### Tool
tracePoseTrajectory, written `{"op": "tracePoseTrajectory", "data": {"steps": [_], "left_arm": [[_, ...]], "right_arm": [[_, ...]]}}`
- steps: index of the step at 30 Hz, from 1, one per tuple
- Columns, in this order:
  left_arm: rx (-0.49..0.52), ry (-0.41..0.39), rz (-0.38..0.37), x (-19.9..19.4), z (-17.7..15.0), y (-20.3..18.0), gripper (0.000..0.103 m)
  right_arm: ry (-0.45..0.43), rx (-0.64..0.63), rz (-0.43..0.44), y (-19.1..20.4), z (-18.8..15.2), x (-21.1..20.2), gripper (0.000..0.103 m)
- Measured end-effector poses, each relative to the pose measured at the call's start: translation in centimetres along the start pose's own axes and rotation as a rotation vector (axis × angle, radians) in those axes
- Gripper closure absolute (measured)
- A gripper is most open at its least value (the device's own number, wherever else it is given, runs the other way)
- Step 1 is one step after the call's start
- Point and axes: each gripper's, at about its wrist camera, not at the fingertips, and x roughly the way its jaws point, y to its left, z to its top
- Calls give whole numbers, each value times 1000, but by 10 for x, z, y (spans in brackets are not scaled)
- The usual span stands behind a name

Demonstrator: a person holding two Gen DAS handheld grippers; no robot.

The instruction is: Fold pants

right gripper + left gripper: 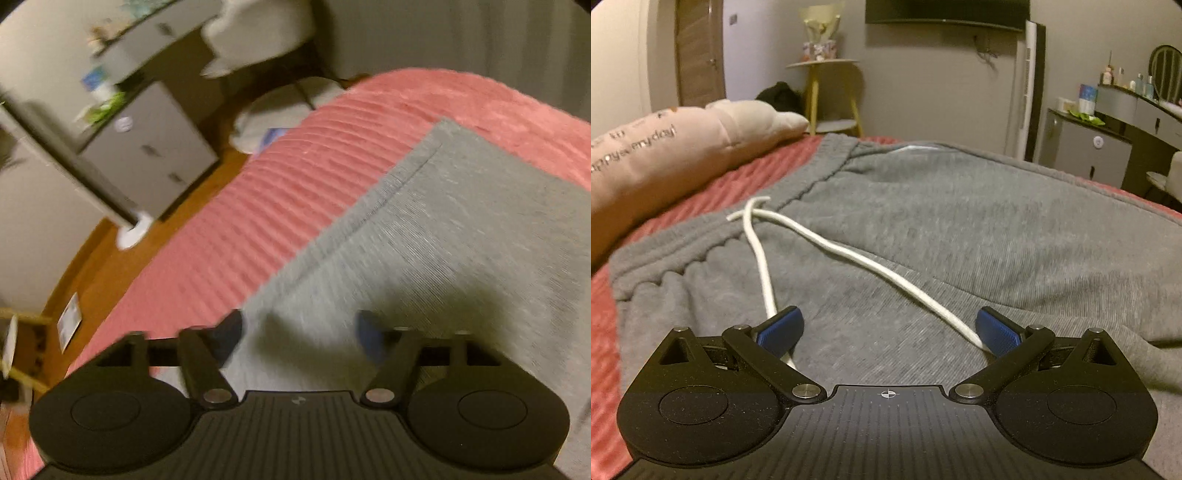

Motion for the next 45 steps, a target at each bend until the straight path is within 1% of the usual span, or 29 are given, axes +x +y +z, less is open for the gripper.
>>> {"op": "tracePoseTrajectory", "data": {"steps": [2,5,7,8,9,10,12,13,14,17,21,23,25,27,29,31,32,33,34,35,36,37,38,40,41,42,43,44,45], "left_arm": [[8,-1,2,1,-1,-2,0],[5,1,-2,3,-3,-1,0],[-3,4,-8,5,-2,0,0],[-5,4,-10,4,-2,0,0],[-6,5,-12,5,-2,0,0],[-9,6,-14,6,0,0,0],[-14,7,-21,8,0,2,0],[-19,7,-26,8,0,2,0],[-25,9,-32,8,0,4,0],[-41,13,-49,8,0,7,0],[-69,3,-80,6,1,13,0],[-98,-9,-105,2,2,18,0],[-125,-24,-127,-4,3,23,0],[-140,-30,-137,-8,4,26,0],[-152,-24,-152,-13,8,27,0],[-164,-23,-178,-20,15,28,0],[-170,-35,-188,-25,20,29,0],[-173,-52,-203,-30,26,30,0],[-181,-62,-218,-33,32,30,0],[-198,-65,-236,-34,39,30,0],[-217,-48,-262,-32,49,29,0],[-234,-22,-306,-26,58,28,0],[-264,6,-354,-18,69,27,0],[-326,59,-415,1,91,22,0],[-341,86,-428,12,101,17,3],[-353,108,-428,22,110,11,10],[-356,135,-435,34,119,4,15],[-354,176,-438,49,128,-5,20],[-349,210,-435,62,133,-11,21]], "right_arm": [[-6,22,-35,2,7,17,22],[-7,-4,-108,12,13,39,20],[-25,-34,-158,19,12,39,25],[-31,-53,-194,21,12,40,34],[-45,-70,-229,22,12,43,48],[-62,-96,-261,25,10,45,55],[-83,-133,-283,24,3,40,78],[-92,-143,-278,23,0,33,97],[-99,-134,-263,19,-4,23,97],[-155,-123,-136,-2,-20,-28,98],[-241,-106,37,-59,-67,-120,98],[-274,-110,69,-93,-104,-160,98],[-269,-122,54,-128,-149,-186,98],[-206,-108,37,-163,-184,-189,98],[-130,-60,26,-191,-209,-183,97],[-106,-7,6,-211,-220,-181,97],[-107,4,20,-215,-220,-184,97],[-115,-15,22,-214,-217,-188,92],[-140,-55,11,-209,-214,-193,84],[-179,-107,-2,-203,-214,-198,56],[-228,-157,-8,-197,-212,-202,27],[-271,-199,-11,-191,-210,-205,15],[-301,-238,-20,-186,-210,-206,15],[-333,-312,-75,-177,-200,-196,15],[-328,-341,-95,-174,-196,-188,15],[-313,-366,-113,-171,-193,-181,15],[-299,-389,-134,-169,-191,-173,16],[-292,-413,-149,-166,-189,-165,18],[-286,-430,-162,-164,-186,-159,24]]}}
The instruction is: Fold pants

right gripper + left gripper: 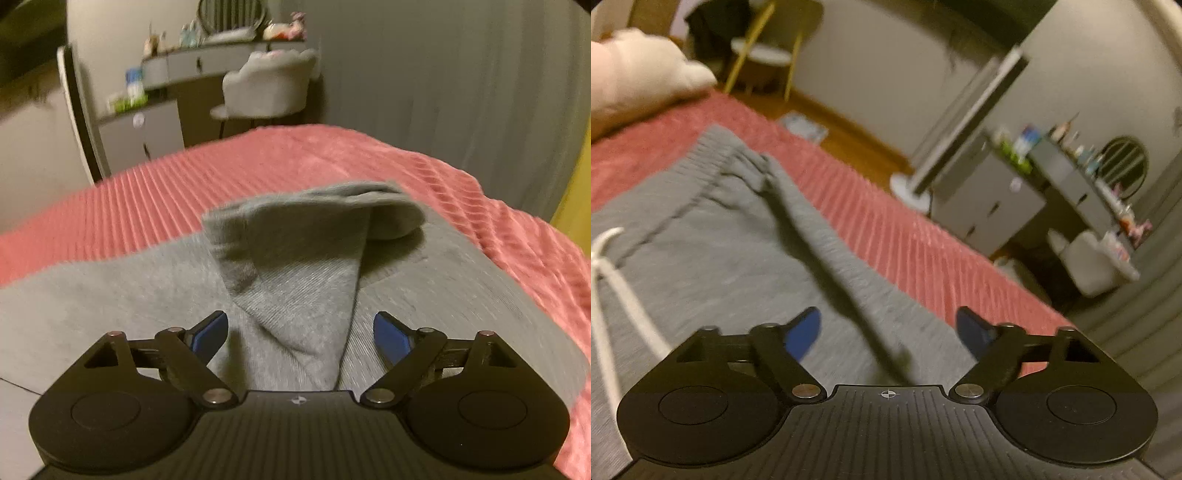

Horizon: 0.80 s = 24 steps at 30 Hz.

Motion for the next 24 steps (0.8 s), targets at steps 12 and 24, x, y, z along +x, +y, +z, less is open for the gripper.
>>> {"op": "tracePoseTrajectory", "data": {"steps": [12,24], "left_arm": [[-85,109,52,46,43,-3,95],[-11,-99,-187,-164,-87,26,94]], "right_arm": [[32,189,75,-48,27,16,96],[-253,540,384,-187,18,-79,98]]}}
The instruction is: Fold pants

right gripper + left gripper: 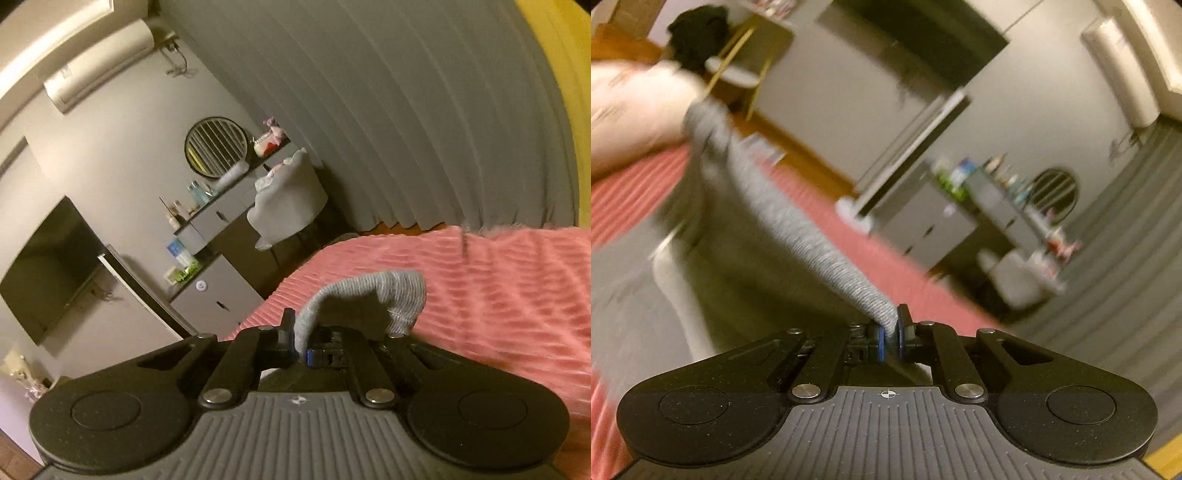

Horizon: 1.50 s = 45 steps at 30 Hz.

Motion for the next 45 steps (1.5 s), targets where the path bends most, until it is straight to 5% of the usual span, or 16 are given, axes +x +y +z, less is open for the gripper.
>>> {"op": "tracePoseTrajectory", "data": {"steps": [7,10,12,14,16,17,18,21,25,30,35,38,39,40,41,45], "left_arm": [[-117,186,242,29,-70,62,85],[-136,100,284,29,-55,64,55],[-162,31,303,29,-46,66,33],[-261,31,310,38,-40,79,37],[-308,48,312,41,-31,88,64],[-302,59,334,47,-26,88,86],[-287,68,343,47,-21,88,86],[-264,35,304,46,1,70,90],[-208,-172,120,14,21,37,90],[-81,-204,217,6,-7,38,87],[-30,60,495,45,-42,67,71],[-93,-10,570,31,-30,58,34],[-104,-80,627,19,-26,51,22],[-98,-150,670,10,-27,44,21],[-78,-213,722,1,-28,36,20],[115,-247,692,13,-34,-9,16]], "right_arm": [[252,60,-245,-81,-73,22,96],[223,111,-213,-85,-76,20,87],[228,154,-174,-86,-74,24,62],[232,157,-164,-81,-73,26,54],[244,116,-188,-72,-71,35,58],[252,87,-216,-66,-71,38,78],[273,63,-248,-61,-69,44,96],[290,26,-272,-39,-56,51,97],[132,-4,-71,-5,-19,25,100],[-33,-23,94,-16,-7,-12,99],[170,-83,-274,-77,-47,18,88],[162,-1,-325,-97,-55,9,76],[126,8,-359,-94,-54,2,57],[84,-9,-422,-88,-52,-4,33],[34,-49,-483,-79,-51,-10,28],[-92,-339,-533,-14,-62,-6,28]]}}
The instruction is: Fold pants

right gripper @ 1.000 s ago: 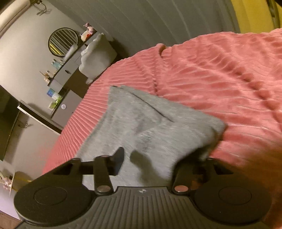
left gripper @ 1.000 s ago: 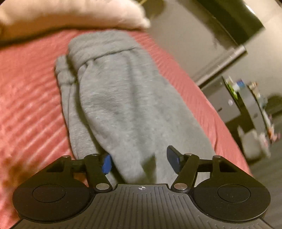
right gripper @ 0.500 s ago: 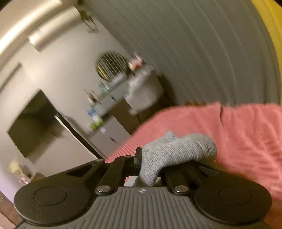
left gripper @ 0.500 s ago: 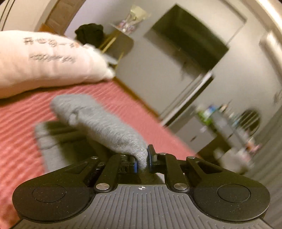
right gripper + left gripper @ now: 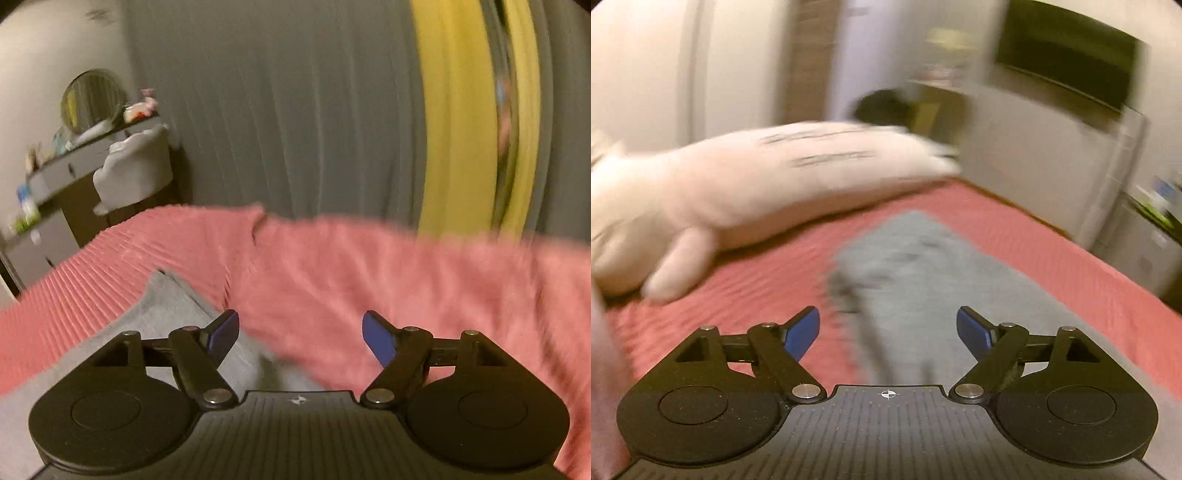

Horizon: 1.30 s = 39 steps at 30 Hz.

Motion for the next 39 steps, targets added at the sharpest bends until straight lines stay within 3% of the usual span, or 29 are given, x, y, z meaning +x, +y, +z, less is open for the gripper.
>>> {"op": "tracePoseTrajectory", "data": {"steps": [3,7,9,13,15,16,17,20,22,25,27,30,32,34,35,37,39], "left_arm": [[152,45,-191,-5,-24,-64,16],[291,165,-418,3,-59,-146,16],[345,169,-460,10,-73,-183,16],[466,143,-391,42,-88,-218,16],[500,118,-340,42,-95,-219,5],[508,81,-321,47,-97,-214,3],[513,55,-311,55,-96,-210,2],[488,51,-366,78,-86,-187,0],[464,44,-364,81,-77,-174,0],[466,6,-276,92,-65,-152,0],[402,29,-150,114,-50,-131,0],[261,54,-55,137,-22,-90,0],[308,18,10,138,-13,-82,3],[372,9,18,130,-12,-90,4],[401,-2,9,123,-14,-99,4],[418,-27,-112,95,-21,-120,4],[443,-29,-259,77,-30,-145,3]], "right_arm": [[3,-192,307,84,-13,-15,28],[154,-451,844,207,-67,-43,31],[168,-553,964,247,-94,-56,36],[148,-695,884,273,-126,-30,37],[129,-661,860,254,-118,-8,34],[127,-646,818,247,-111,3,23],[136,-608,792,236,-100,18,19],[148,-511,630,192,-74,64,18],[136,-460,522,158,-57,92,18],[152,-356,415,111,-28,127,19],[124,-376,284,91,-21,141,20],[105,-328,25,68,-12,156,5],[103,-230,-59,74,-1,158,5],[65,-230,-54,78,-9,133,7],[39,-251,-9,91,-17,117,7],[2,-286,170,120,-30,78,7],[22,-344,384,160,-45,56,7]]}}
